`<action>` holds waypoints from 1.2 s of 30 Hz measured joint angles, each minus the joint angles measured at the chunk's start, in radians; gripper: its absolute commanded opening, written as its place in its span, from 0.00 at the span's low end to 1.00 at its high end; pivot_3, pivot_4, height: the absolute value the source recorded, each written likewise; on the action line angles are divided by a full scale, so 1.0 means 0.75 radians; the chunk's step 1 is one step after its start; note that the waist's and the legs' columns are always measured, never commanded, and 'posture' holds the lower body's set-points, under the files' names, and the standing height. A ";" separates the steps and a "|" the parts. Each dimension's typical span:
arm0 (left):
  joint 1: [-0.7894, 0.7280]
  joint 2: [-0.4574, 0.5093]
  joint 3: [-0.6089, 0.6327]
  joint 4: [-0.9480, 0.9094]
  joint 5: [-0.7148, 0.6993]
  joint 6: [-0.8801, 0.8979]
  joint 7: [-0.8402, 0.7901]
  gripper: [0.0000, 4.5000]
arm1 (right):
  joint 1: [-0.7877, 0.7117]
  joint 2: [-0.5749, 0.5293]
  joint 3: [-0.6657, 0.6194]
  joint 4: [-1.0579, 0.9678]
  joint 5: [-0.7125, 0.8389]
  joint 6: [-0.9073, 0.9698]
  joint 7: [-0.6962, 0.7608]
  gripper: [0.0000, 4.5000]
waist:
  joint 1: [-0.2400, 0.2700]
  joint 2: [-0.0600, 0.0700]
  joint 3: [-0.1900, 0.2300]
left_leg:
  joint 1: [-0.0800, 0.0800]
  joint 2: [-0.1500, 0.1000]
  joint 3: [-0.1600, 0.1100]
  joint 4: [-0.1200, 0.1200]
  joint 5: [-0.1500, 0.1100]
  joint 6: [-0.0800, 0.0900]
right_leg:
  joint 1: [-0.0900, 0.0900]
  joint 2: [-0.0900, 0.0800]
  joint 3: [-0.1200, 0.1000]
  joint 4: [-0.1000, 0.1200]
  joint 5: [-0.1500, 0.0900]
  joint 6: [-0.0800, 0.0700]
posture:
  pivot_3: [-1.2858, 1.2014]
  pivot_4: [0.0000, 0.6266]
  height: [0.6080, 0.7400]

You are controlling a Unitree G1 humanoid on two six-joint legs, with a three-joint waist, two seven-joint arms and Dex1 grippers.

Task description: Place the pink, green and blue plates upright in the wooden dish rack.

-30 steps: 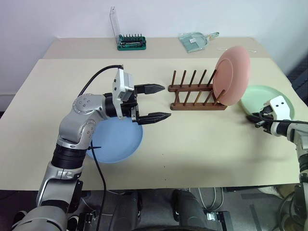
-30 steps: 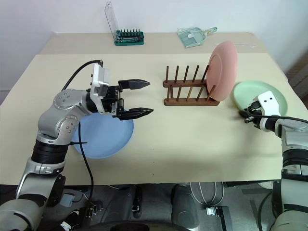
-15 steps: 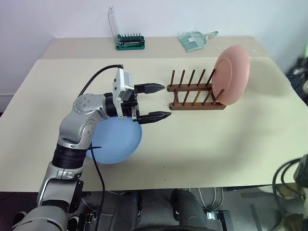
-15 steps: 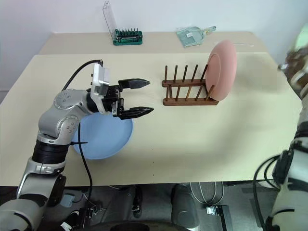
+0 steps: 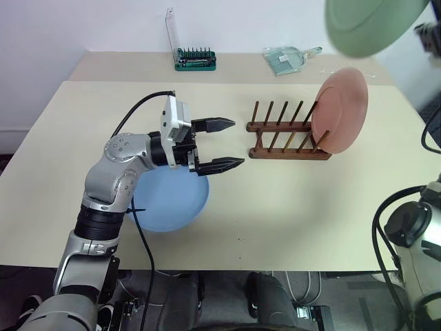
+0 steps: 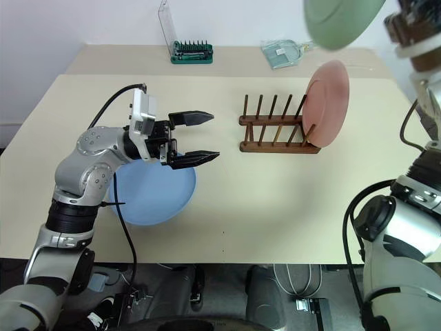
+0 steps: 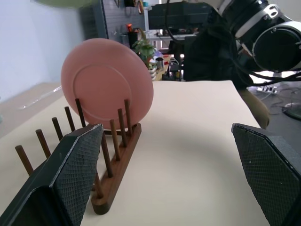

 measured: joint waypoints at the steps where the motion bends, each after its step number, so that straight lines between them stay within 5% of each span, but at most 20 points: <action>1: 0.000 0.000 0.000 -0.001 0.000 0.000 0.001 1.00 | 0.056 -0.001 0.012 -0.006 0.010 0.041 -0.003 0.01 | -0.001 0.000 0.000 | 0.000 0.000 0.000 0.000 0.000 0.000 | -0.001 0.000 0.000 0.001 0.000 0.000 | 0.52 0.24 0.88; 12: 0.001 0.003 0.000 -0.002 -0.001 0.003 0.000 1.00 | 0.240 0.027 0.051 -0.014 -0.037 0.050 -0.013 0.01 | -0.001 0.001 0.001 | -0.002 0.000 0.001 0.000 0.000 0.000 | -0.004 0.001 0.001 0.001 0.000 0.000 | 0.52 0.24 0.88; 32: 0.022 0.021 0.001 -0.034 -0.011 0.028 0.031 1.00 | 0.241 0.135 0.186 0.063 -0.339 -0.115 -0.029 0.01 | -0.002 0.001 0.001 | -0.003 0.000 0.001 0.000 0.000 0.000 | -0.004 0.001 0.001 0.001 0.000 0.000 | 0.52 0.24 0.88; 36: 0.026 0.022 0.001 -0.038 -0.013 0.029 0.035 1.00 | 0.242 0.153 0.192 0.063 -0.360 -0.127 -0.017 0.32 | -0.004 0.001 0.001 | -0.003 0.000 0.001 0.000 0.000 0.000 | -0.005 0.001 0.001 0.001 0.000 0.000 | 0.52 0.24 0.88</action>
